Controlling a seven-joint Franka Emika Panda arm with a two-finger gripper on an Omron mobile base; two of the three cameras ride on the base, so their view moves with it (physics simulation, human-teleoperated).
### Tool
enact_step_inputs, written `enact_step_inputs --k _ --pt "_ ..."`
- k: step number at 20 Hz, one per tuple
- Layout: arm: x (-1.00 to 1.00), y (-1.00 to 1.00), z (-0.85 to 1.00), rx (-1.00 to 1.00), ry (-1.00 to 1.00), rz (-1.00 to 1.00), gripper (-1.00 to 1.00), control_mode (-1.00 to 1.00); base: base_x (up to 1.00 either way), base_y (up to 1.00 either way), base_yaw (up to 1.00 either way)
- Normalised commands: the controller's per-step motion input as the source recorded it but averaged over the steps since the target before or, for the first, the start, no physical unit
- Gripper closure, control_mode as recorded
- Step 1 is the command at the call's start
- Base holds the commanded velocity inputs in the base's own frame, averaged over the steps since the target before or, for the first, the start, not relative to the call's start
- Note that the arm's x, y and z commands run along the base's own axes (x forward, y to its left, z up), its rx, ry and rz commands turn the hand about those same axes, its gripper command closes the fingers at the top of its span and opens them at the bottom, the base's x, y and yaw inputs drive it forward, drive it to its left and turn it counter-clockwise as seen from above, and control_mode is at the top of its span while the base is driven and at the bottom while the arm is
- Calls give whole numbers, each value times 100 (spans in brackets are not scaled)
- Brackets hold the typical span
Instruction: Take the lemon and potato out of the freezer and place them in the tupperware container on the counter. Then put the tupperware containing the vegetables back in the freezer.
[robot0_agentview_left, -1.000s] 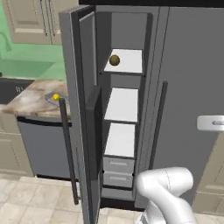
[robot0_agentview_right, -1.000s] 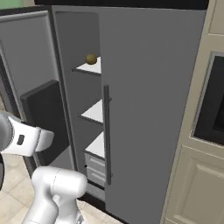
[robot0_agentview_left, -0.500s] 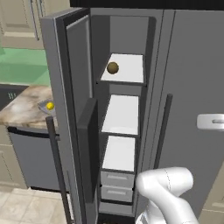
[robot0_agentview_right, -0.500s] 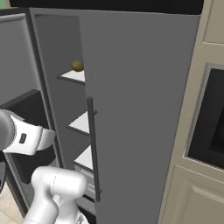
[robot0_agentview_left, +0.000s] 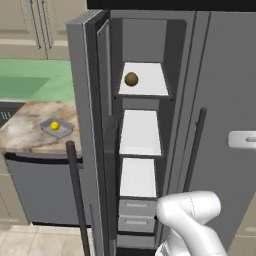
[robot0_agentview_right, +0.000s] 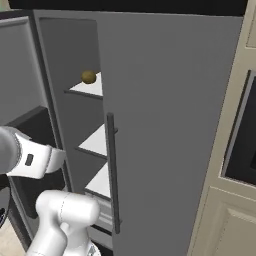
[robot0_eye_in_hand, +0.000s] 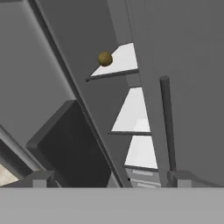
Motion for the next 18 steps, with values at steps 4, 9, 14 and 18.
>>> enact_step_inputs --k 4,9,14,18 --pt "0 0 0 0 0 0 -100 100 36 60 -36" --pt "0 0 0 0 0 0 -100 100 40 23 -17" --pt "0 0 0 0 0 0 -100 100 36 6 -8" --pt "0 0 0 0 0 0 -100 100 24 -1 0"
